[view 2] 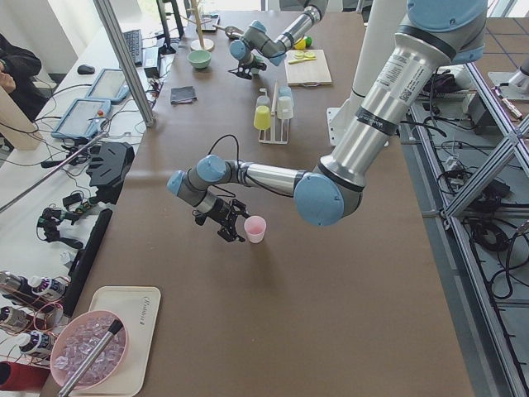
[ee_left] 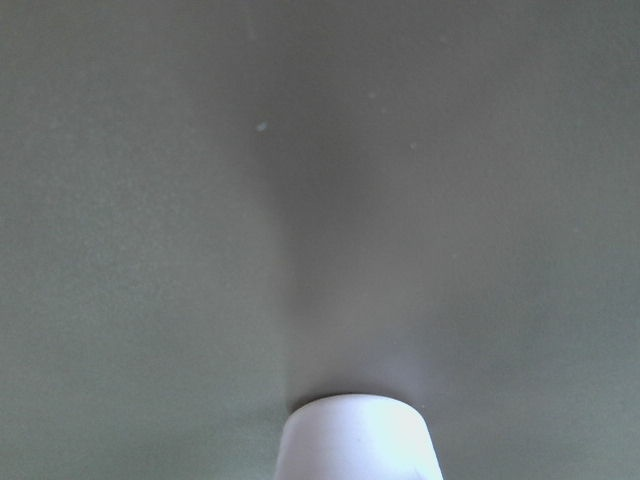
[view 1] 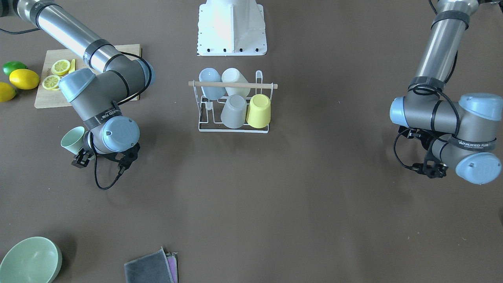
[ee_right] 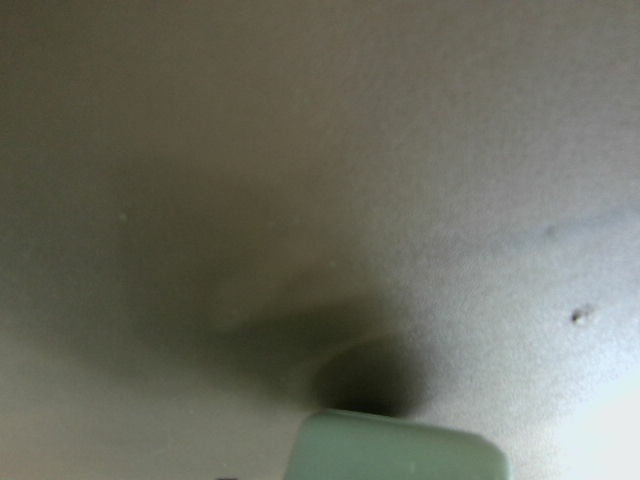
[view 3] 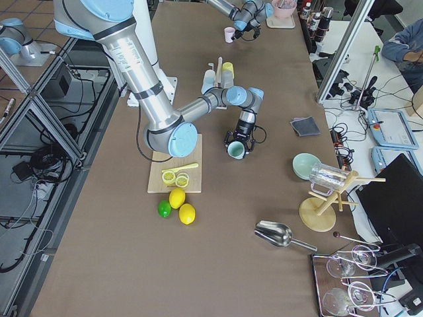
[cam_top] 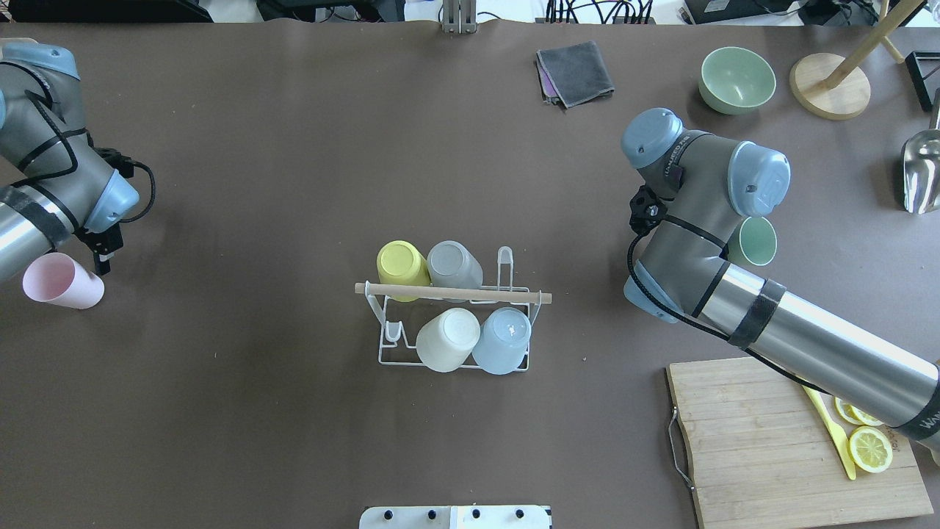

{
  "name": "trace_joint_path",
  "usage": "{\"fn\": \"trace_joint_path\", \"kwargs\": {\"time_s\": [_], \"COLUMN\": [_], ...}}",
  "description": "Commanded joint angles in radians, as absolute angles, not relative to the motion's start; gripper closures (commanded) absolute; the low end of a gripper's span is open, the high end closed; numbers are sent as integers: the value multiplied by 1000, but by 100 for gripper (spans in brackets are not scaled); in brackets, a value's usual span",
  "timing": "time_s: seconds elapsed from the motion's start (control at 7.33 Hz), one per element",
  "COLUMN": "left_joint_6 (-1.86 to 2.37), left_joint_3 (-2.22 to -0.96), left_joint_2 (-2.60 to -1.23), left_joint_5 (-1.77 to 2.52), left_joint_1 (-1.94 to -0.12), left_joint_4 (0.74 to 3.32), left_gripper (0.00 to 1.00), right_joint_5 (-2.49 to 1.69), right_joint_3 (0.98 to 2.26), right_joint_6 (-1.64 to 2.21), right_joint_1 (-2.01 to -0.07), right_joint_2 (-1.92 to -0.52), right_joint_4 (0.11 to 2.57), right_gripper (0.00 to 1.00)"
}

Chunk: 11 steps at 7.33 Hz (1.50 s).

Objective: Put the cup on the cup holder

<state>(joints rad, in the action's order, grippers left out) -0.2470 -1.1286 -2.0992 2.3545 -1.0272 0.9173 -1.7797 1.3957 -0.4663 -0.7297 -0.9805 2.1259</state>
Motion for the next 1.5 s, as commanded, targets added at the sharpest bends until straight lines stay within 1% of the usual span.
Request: {"fn": "trace_joint_path", "kwargs": {"time_s": [0.0, 0.14, 0.27, 0.41, 0.68, 0.82, 0.95, 1.09, 1.23, 1.36], "left_joint_6": [-247, -248, -247, -248, -271, -278, -279, -279, -279, -279], "left_joint_3": [-1126, -1126, -1124, -1124, -1117, -1111, -1111, -1111, -1111, -1111], "left_joint_2": [-2099, -2098, -2098, -2098, -2097, -2097, -2097, -2097, -2097, -2097], "left_joint_5": [2355, 2353, 2353, 2353, 2352, 2352, 2352, 2352, 2352, 2350], "left_joint_1": [-1011, -1005, -997, -991, -985, -982, -982, -980, -977, -974], "left_joint_4": [916, 916, 913, 905, 905, 894, 893, 893, 885, 885], "left_gripper": [3, 3, 3, 3, 3, 3, 3, 3, 3, 3], "right_joint_5": [-1781, -1775, -1770, -1770, -1784, -1782, -1786, -1789, -1816, -1821], "right_joint_3": [1416, 1422, 1428, 1459, 1509, 1608, 1670, 1687, 1759, 1790], "right_joint_6": [-468, -469, -471, -471, -471, -454, -443, -443, -455, -457], "right_joint_1": [-744, -747, -758, -762, -799, -819, -840, -844, -886, -884], "right_joint_2": [-982, -983, -985, -1000, -1026, -1085, -1106, -1108, -1120, -1144], "right_joint_4": [2160, 2166, 2166, 2167, 2161, 2155, 2155, 2166, 2175, 2175], "right_gripper": [74, 84, 84, 100, 100, 100, 100, 100, 100, 100]}}
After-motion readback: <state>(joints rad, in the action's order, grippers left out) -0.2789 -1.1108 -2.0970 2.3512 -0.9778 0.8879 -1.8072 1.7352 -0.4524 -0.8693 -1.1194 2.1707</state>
